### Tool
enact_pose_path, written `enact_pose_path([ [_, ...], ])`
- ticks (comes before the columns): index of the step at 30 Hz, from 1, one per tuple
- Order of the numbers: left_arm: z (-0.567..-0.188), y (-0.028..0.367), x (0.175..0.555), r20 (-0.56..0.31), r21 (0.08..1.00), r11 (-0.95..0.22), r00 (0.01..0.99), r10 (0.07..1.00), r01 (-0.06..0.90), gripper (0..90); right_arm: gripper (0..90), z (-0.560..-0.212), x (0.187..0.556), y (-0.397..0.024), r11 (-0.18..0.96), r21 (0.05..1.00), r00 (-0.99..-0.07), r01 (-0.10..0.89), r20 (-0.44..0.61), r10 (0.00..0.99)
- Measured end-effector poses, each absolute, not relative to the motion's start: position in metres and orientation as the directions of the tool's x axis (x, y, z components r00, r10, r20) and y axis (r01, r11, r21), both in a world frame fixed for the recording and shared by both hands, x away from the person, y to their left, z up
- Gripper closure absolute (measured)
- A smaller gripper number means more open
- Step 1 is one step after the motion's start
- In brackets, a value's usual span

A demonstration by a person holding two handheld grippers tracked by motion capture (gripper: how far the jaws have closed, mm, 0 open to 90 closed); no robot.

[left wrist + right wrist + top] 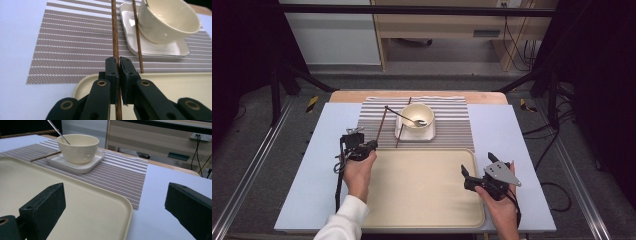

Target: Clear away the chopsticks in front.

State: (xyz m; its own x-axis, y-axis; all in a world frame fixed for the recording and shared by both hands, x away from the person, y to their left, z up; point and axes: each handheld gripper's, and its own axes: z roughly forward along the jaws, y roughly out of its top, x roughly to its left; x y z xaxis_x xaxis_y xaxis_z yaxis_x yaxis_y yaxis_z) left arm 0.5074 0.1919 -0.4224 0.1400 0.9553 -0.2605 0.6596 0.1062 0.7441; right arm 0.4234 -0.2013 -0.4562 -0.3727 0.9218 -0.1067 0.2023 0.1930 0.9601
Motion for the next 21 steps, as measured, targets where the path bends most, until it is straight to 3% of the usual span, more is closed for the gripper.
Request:
enact_pose_path([
  [8,-0.424,0.199,0.477,-0.284,0.764,0.133,0.144,0.948,0.632,85.5,3.4,-0.457,0.424,-0.201,0.206,0.957,-0.377,0.205,-0.117,0.919],
  [21,-0.429,0.193,0.446,-0.208,0.784,0.083,0.133,0.969,0.615,85.5,3.5,-0.457,0.424,-0.202,0.208,0.956,-0.374,0.207,-0.119,0.920],
])
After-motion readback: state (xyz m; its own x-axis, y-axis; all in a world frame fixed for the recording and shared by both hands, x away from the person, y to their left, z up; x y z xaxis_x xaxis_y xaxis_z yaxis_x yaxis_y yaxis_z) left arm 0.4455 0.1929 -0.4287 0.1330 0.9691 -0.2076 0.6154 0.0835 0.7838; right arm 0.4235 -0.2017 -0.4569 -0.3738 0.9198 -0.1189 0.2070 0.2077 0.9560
